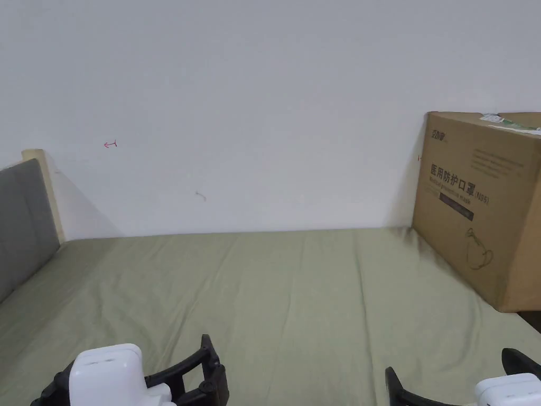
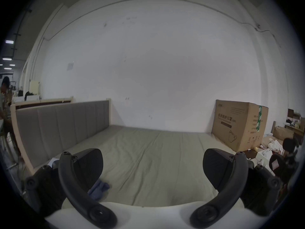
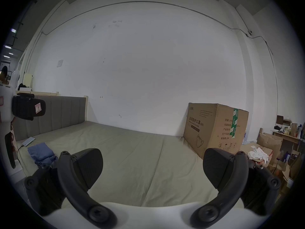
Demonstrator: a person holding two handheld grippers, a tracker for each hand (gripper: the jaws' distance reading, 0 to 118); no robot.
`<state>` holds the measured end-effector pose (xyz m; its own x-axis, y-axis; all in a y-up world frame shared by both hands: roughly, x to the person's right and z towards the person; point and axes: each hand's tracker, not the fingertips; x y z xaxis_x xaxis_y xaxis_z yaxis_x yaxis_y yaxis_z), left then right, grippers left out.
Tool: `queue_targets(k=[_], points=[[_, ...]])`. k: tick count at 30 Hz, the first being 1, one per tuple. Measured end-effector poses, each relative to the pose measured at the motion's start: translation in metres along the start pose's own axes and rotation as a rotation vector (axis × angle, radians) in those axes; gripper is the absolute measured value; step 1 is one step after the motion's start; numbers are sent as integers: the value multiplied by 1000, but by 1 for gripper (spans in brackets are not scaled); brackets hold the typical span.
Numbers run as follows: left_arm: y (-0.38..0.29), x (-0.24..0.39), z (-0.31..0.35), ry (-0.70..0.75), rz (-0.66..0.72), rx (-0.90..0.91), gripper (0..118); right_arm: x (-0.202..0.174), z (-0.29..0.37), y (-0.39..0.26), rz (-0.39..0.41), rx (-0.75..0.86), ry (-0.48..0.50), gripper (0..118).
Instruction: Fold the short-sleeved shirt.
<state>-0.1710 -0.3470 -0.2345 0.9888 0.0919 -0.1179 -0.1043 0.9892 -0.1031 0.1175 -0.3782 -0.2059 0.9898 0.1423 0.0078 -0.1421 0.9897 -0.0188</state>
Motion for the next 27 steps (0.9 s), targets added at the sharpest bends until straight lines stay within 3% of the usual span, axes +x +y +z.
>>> queue_targets(k=[6,12,18,27], points=[[6,3,-2,-12,15,-14,118,0,-1,-2,12,-12,22,118],[-4,14,3,-46,-57,-49,118,1,-2,-5,0,-34,19,118],[-12,14,2,-79,25,-87,118,2,-1,-5,-1,-41,11,118],[-9,24,6,-94,-12,-100,118,10,9,-5,10,-46,-8,118]])
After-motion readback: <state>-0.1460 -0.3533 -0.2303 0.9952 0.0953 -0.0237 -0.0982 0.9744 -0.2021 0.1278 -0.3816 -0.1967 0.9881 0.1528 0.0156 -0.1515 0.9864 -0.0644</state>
